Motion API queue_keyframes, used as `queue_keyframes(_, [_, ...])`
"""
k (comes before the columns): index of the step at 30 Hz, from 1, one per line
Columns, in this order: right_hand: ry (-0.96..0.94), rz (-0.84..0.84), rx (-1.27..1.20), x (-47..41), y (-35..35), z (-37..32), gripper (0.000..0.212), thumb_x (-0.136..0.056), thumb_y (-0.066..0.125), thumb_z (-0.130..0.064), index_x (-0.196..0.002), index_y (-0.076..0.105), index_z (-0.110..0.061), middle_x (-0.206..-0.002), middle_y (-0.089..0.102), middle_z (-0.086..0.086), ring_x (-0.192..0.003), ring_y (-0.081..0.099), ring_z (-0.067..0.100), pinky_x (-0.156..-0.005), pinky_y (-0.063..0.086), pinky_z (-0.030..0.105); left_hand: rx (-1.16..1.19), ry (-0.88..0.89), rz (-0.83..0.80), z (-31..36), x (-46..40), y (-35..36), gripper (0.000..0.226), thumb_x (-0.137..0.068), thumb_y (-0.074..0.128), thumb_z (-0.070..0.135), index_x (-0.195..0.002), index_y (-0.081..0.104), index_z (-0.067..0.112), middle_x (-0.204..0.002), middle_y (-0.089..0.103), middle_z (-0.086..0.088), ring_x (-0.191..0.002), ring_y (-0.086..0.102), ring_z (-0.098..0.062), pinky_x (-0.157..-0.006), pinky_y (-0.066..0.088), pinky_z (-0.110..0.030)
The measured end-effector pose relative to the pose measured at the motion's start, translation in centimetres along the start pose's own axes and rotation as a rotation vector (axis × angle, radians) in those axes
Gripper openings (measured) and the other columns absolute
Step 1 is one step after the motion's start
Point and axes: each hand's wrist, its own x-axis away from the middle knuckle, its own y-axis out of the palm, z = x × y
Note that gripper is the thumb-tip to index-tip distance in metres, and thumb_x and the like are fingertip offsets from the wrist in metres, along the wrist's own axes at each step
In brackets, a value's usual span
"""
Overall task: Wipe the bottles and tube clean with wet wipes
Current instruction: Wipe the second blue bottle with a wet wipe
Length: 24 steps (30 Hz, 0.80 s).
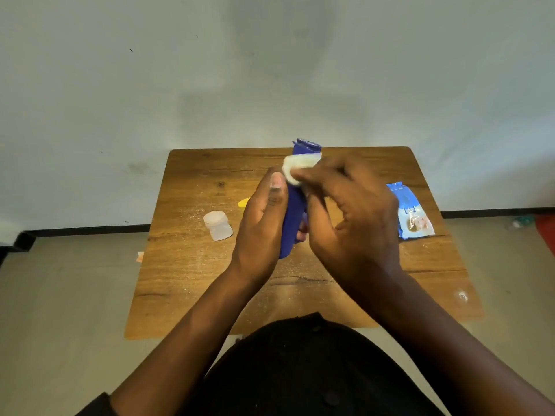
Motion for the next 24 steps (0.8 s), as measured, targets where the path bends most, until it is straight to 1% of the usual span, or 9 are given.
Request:
queue_keyframes(2, [0.033, 0.073, -0.033, -1.1, -0.6, 0.4, 0.024, -0.092, 0.069, 0.005, -0.113, 0.077, -0.005, -0.105, 0.069, 0.012, -0.094, 0.066, 0.014, -0.081, 0.053, 0.021, -0.041, 0.046, -0.023, 0.0, -0.1, -0.1, 0.036, -0.111, 0.03, 0.04, -0.114, 0.057, 0.017, -0.087, 0.072, 0.006, -0.071, 0.067, -0.013, -0.063, 0.057, -0.024])
queue_keyframes(4, [0.095, 0.125, -0.088, -2.0, -1.2, 0.7, 0.024, -0.092, 0.069, 0.006, -0.111, 0.077, -0.007, -0.106, 0.069, 0.01, -0.095, 0.064, 0.006, -0.082, 0.052, 0.016, -0.062, 0.095, -0.05, -0.2, -0.2, -0.3, 0.035, -0.11, 0.031, 0.041, -0.119, 0.056, 0.019, -0.093, 0.07, -0.006, -0.075, 0.067, -0.028, -0.066, 0.059, -0.039])
queue_keyframes(5, [0.137, 0.139, -0.121, -2.4, -1.6, 0.9, 0.023, -0.093, 0.069, 0.005, -0.11, 0.076, -0.009, -0.107, 0.07, 0.007, -0.096, 0.065, 0.004, -0.082, 0.052, 0.016, -0.085, 0.124, -0.063, -0.4, -0.3, -0.4, 0.035, -0.109, 0.032, 0.042, -0.124, 0.055, 0.02, -0.095, 0.069, -0.008, -0.077, 0.067, -0.028, -0.069, 0.059, -0.041])
queue_keyframes(8, [0.23, 0.12, -0.2, -3.1, -2.8, 1.6, 0.021, -0.098, 0.067, -0.002, -0.112, 0.074, -0.016, -0.11, 0.071, -0.002, -0.098, 0.067, 0.002, -0.079, 0.055, 0.019, -0.232, 0.211, -0.081, -0.9, -0.5, -0.8, 0.043, -0.104, 0.033, 0.046, -0.135, 0.051, 0.022, -0.102, 0.066, 0.004, -0.089, 0.068, -0.02, -0.077, 0.059, -0.039])
queue_keyframes(10, [0.216, 0.034, -0.204, -3.3, -3.2, 2.0, 0.022, -0.098, 0.067, -0.003, -0.114, 0.075, -0.016, -0.11, 0.071, -0.003, -0.099, 0.067, 0.004, -0.08, 0.056, 0.019, -0.282, 0.238, -0.081, -1.1, -0.6, -1.1, 0.045, -0.104, 0.033, 0.045, -0.138, 0.05, 0.02, -0.104, 0.065, 0.007, -0.094, 0.068, -0.02, -0.08, 0.059, -0.044])
queue_keyframes(14, [0.189, -0.091, -0.204, -2.9, -3.4, 2.2, 0.025, -0.094, 0.067, 0.0, -0.112, 0.076, -0.015, -0.105, 0.071, -0.002, -0.095, 0.067, 0.005, -0.078, 0.054, 0.016, -0.331, 0.257, -0.042, -1.4, -0.6, -1.3, 0.049, -0.104, 0.031, 0.048, -0.14, 0.049, 0.021, -0.109, 0.064, 0.003, -0.094, 0.066, -0.02, -0.081, 0.056, -0.052])
queue_keyframes(18, [0.158, -0.113, -0.218, -3.0, -4.0, 2.1, 0.022, -0.093, 0.07, -0.002, -0.108, 0.077, -0.017, -0.102, 0.073, 0.0, -0.091, 0.068, 0.009, -0.076, 0.053, 0.015, -0.371, 0.253, -0.048, -1.6, -0.4, -1.1, 0.046, -0.103, 0.032, 0.049, -0.143, 0.046, 0.03, -0.117, 0.061, 0.006, -0.099, 0.064, -0.018, -0.083, 0.056, -0.048])
queue_keyframes(21, [0.185, -0.129, -0.181, -3.2, -4.1, 2.4, 0.024, -0.097, 0.071, -0.008, -0.111, 0.073, -0.028, -0.101, 0.072, -0.004, -0.09, 0.066, 0.004, -0.074, 0.051, 0.009, -0.42, 0.278, -0.084, -1.8, -0.6, -1.2, 0.05, -0.103, 0.035, 0.046, -0.145, 0.049, 0.023, -0.124, 0.06, 0.008, -0.104, 0.062, -0.015, -0.087, 0.054, -0.039])
queue_keyframes(24, [0.246, -0.14, -0.141, -3.1, -4.3, 2.8, 0.021, -0.096, 0.072, -0.01, -0.108, 0.075, -0.027, -0.098, 0.072, -0.007, -0.086, 0.064, -0.003, -0.07, 0.047, 0.005, -0.433, 0.279, -0.043, -1.9, -0.7, -1.2, 0.051, -0.104, 0.035, 0.047, -0.145, 0.05, 0.021, -0.121, 0.061, 0.006, -0.101, 0.062, -0.014, -0.084, 0.053, -0.036])
